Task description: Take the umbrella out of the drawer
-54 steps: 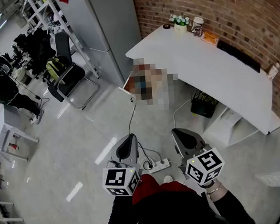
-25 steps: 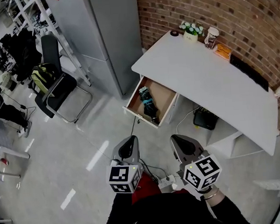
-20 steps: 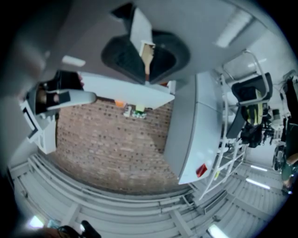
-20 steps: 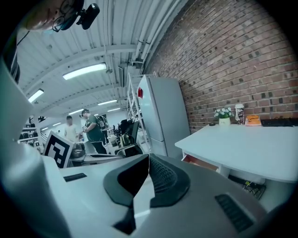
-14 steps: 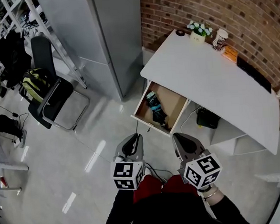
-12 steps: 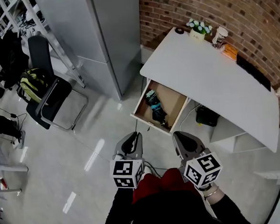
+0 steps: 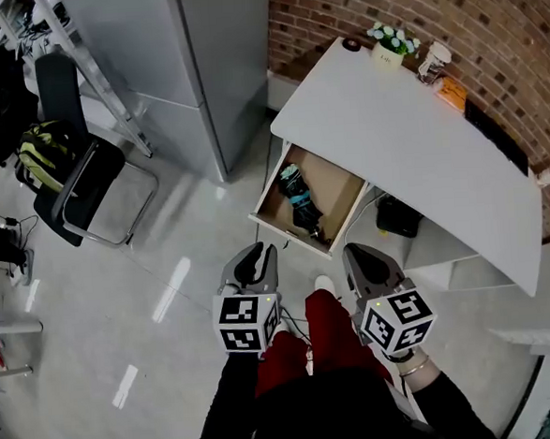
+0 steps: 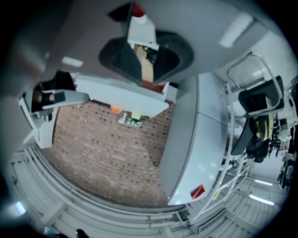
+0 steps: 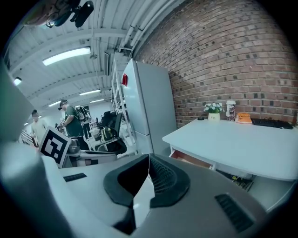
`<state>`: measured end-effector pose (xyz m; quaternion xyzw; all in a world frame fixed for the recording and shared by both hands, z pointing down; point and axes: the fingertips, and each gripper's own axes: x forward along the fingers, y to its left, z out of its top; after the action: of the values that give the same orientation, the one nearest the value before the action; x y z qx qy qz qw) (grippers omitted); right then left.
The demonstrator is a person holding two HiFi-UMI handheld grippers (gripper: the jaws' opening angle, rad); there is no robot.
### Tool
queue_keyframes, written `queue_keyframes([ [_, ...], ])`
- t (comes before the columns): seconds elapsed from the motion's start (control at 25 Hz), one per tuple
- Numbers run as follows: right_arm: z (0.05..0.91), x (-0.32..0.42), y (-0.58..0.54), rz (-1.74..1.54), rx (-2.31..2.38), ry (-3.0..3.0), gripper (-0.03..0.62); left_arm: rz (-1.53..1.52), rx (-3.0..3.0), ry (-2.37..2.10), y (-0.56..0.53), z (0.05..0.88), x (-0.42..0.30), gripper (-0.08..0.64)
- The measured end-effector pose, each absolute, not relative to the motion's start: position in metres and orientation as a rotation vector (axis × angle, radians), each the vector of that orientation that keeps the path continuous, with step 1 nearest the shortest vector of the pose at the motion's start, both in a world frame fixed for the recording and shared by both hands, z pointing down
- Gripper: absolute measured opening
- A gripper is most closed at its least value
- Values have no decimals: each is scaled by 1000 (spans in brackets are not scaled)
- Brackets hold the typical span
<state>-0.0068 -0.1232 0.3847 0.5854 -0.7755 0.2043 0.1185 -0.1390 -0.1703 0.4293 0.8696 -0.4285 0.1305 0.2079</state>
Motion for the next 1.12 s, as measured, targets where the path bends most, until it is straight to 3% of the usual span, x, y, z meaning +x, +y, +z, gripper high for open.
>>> queue_keyframes([
  [1.12,516,67,-226,709,1292,-2231,8,553,1993,-1336,-278,585,-25,208],
])
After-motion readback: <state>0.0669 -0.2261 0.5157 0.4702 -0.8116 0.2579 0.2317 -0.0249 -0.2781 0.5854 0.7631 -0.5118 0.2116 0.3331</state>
